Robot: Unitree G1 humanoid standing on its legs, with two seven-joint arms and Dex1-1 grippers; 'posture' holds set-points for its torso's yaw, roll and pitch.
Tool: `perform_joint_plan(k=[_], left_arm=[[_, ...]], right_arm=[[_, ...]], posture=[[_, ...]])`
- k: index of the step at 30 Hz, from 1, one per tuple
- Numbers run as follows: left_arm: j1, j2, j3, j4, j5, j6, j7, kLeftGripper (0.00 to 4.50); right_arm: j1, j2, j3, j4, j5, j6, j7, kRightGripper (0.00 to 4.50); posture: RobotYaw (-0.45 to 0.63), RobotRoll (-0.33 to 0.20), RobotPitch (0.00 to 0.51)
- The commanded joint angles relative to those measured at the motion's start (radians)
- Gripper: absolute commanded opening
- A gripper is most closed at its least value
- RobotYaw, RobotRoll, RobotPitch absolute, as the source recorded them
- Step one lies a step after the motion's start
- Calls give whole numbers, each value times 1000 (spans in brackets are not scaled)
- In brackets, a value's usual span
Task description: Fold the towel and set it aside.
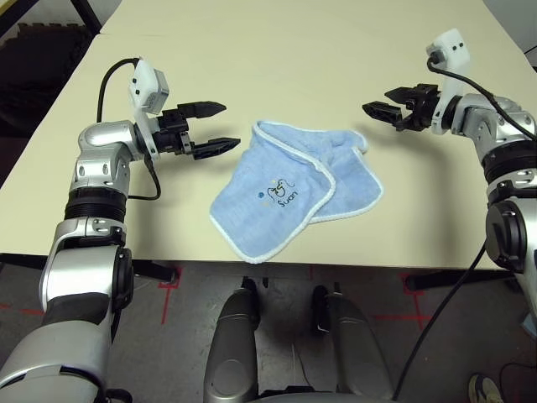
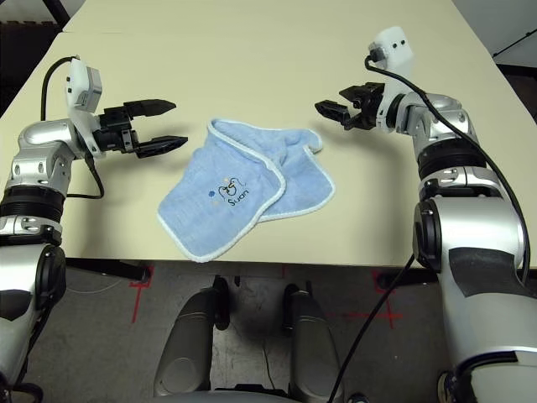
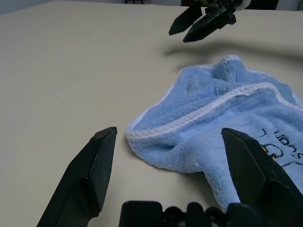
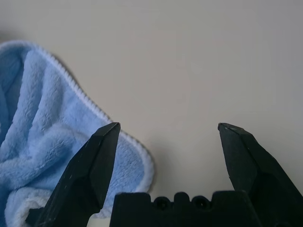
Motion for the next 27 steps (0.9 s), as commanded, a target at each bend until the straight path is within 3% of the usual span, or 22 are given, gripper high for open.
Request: perform_joint_plan(k=[1,12,27], left_arm=[[30,-3,-6,-60,-20,32,-5,4478],[63,-6,-10,-161,-42,90,15,4478],[5,-39,-19,-95,-33,98,19,4478]], right_arm=[[-6,-9,38,22,-43,9,33,4500],[33,17,74,46,-114,-45,-55,4500],[-3,22,122,37,-170,38,-23,4500]], posture=[[158,0,279],[159,0,289],[112,0,313]])
